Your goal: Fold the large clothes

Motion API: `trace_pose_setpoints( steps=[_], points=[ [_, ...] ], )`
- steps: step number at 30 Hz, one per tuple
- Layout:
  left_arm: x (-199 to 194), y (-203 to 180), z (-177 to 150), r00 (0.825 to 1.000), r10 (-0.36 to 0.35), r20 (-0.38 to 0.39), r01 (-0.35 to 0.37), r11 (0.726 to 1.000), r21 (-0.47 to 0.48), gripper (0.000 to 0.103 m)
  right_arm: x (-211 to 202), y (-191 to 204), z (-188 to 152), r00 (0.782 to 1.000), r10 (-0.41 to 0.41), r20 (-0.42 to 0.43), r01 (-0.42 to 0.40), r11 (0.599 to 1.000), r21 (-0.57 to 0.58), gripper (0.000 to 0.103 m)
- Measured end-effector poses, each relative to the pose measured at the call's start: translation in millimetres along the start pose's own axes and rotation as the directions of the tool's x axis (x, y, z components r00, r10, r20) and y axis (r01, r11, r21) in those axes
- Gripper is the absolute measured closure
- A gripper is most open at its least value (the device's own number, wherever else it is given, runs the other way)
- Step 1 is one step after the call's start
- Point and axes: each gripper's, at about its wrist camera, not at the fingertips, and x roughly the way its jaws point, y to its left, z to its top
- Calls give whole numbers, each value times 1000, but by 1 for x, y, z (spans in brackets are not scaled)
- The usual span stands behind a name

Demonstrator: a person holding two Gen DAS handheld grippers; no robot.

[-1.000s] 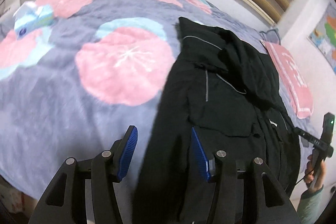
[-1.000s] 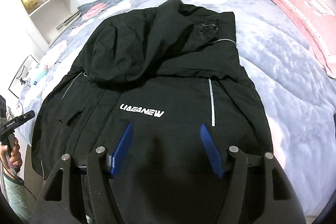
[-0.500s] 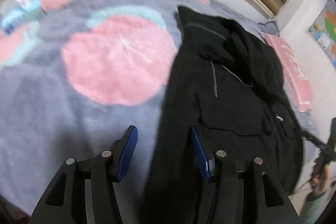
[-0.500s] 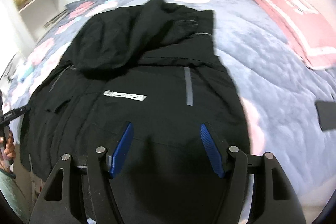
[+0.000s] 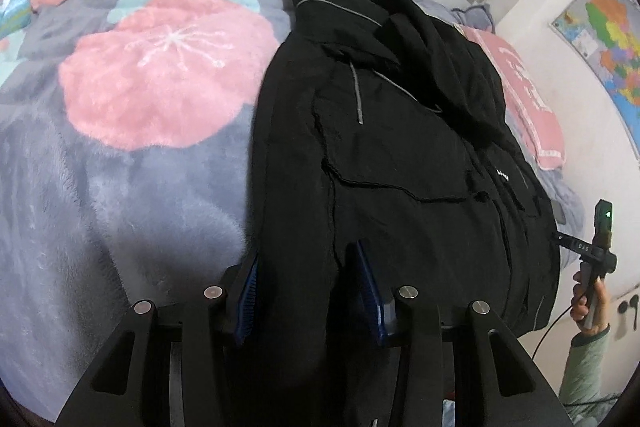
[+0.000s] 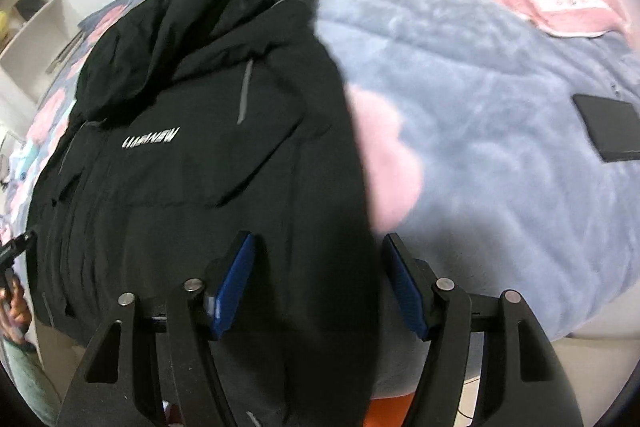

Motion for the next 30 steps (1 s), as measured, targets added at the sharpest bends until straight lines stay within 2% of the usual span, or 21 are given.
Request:
trace_pose_setpoints(
  steps=[3,7,9,13,17,21,22,24,27,30],
  points=[
    [-4,-5,-4,999,-39,4,39,999,10,59,-7,12,-4,1000,1,7,0,999,-44,56],
    [-17,-17,-10,989,-144,26,144,990,8,59,-26,26,-7,998,64,26,-62,996,-69,57],
    [-20,-21,-15,986,-163,30,163,987,2,59,-30,32,-9,996,84,23,-82,994,-79,57],
    [-12,-22,-39,995,-103,-13,103,995,4,59,-18,31,-23,999,37,-37,-41,994,-100,55],
    [-13,-19,-62,994,-103,-44,103,995,-15,59,-17,29,-45,998,42,-45,-48,989,-138,52],
    [-21,-24,-73,995,-97,-33,97,995,-18,60,-22,32,-59,998,27,-64,-38,982,-183,51],
    [-22,-25,-74,995,-92,-27,92,996,-19,71,-24,33,-64,997,22,-72,-36,980,-198,52],
    [-26,-30,-73,997,-73,-15,73,997,-14,85,-28,34,-71,995,47,-84,-64,976,-209,51],
    [-29,-35,-69,995,-101,-5,100,995,-3,85,-32,37,-82,992,62,-110,-86,969,-233,52],
    [-16,-34,-69,994,-99,-41,99,995,-5,85,-21,36,-90,989,64,-136,-95,968,-233,52]
  ],
)
